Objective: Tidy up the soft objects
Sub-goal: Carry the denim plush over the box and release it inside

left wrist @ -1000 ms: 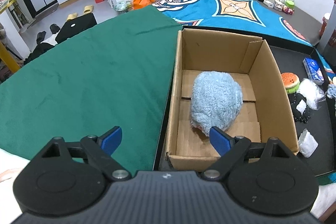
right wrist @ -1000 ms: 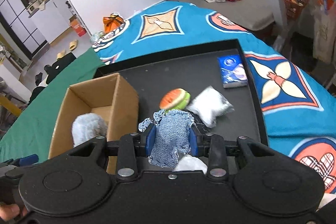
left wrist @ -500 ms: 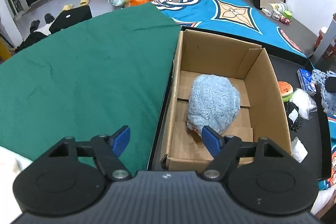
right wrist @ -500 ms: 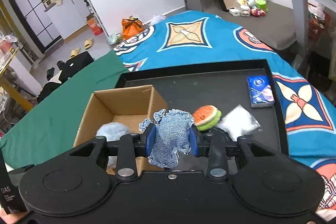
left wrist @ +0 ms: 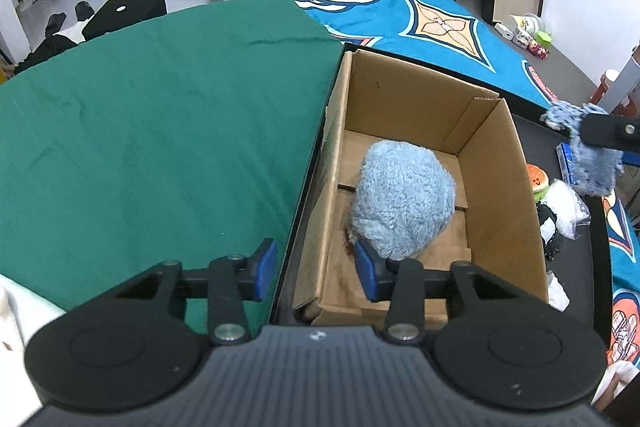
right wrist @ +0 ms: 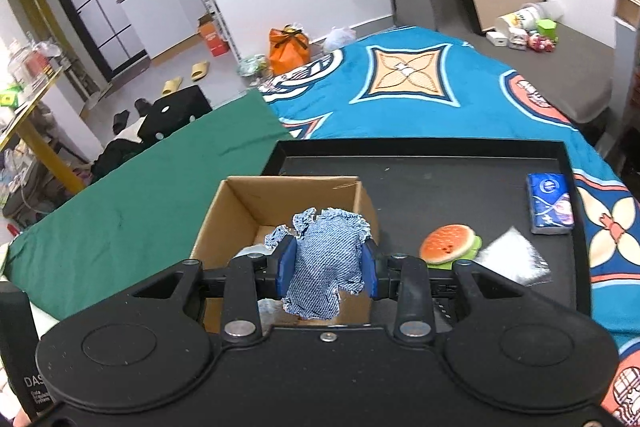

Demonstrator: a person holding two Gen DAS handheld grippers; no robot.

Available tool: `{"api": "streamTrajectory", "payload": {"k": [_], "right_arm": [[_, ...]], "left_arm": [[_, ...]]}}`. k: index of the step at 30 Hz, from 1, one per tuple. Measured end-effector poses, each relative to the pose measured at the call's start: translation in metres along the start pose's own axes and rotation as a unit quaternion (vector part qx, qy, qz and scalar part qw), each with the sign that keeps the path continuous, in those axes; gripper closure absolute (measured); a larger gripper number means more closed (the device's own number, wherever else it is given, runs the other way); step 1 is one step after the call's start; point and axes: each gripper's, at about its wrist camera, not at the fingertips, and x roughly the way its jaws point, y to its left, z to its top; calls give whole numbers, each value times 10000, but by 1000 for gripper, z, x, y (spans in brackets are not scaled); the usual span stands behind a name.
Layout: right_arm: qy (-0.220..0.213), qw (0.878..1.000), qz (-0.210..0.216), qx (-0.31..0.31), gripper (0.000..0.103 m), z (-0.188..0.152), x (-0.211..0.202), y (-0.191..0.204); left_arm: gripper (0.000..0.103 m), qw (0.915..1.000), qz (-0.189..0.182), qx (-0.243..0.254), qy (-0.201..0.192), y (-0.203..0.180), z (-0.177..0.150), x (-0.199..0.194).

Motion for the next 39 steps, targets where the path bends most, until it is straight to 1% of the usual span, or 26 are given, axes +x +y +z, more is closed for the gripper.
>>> {"api": "streamTrajectory", "payload": {"k": [2,6,9,11,17,23,24,26,27,28,32,39], "right_arm": [[40,10000,43,-38,69,1,4,5],[111,9998,108,-133,69,3,13,17],[142,9996,135,-217,69,5,18,26],[167,9994,169,-263,68,6,22,32],[224,9987,193,-422,68,9,32,47],[234,9985,156,-460,67,12,39,52],[229,9986,138,-456,65,13,40,52],[214,9987,127,-453,58,14,41,53],[210,9986,139,-457,48,15,42,54],[214,9987,130,-455,42,15,42,56],[193,9992,-14,-335,41,15,42,53],[377,9990,-124,-183,41,6,38,35]], "left_arm": [[70,10000,-20,-30,24,1,0,2],[76,9999,-88,-70,59,4,1,4],[83,9998,-167,-116,89,7,2,6],[90,9995,-215,-184,114,9,2,7],[91,9991,-314,-273,126,14,3,11],[91,9986,-380,-362,109,18,2,12],[91,9985,-386,-372,106,19,2,12],[91,9984,-400,-386,101,19,2,12],[91,9984,-405,-390,98,20,2,12],[91,9983,-411,-392,95,20,2,12],[90,9982,-429,-409,87,22,1,12],[90,9988,-387,-297,105,17,1,12]]}}
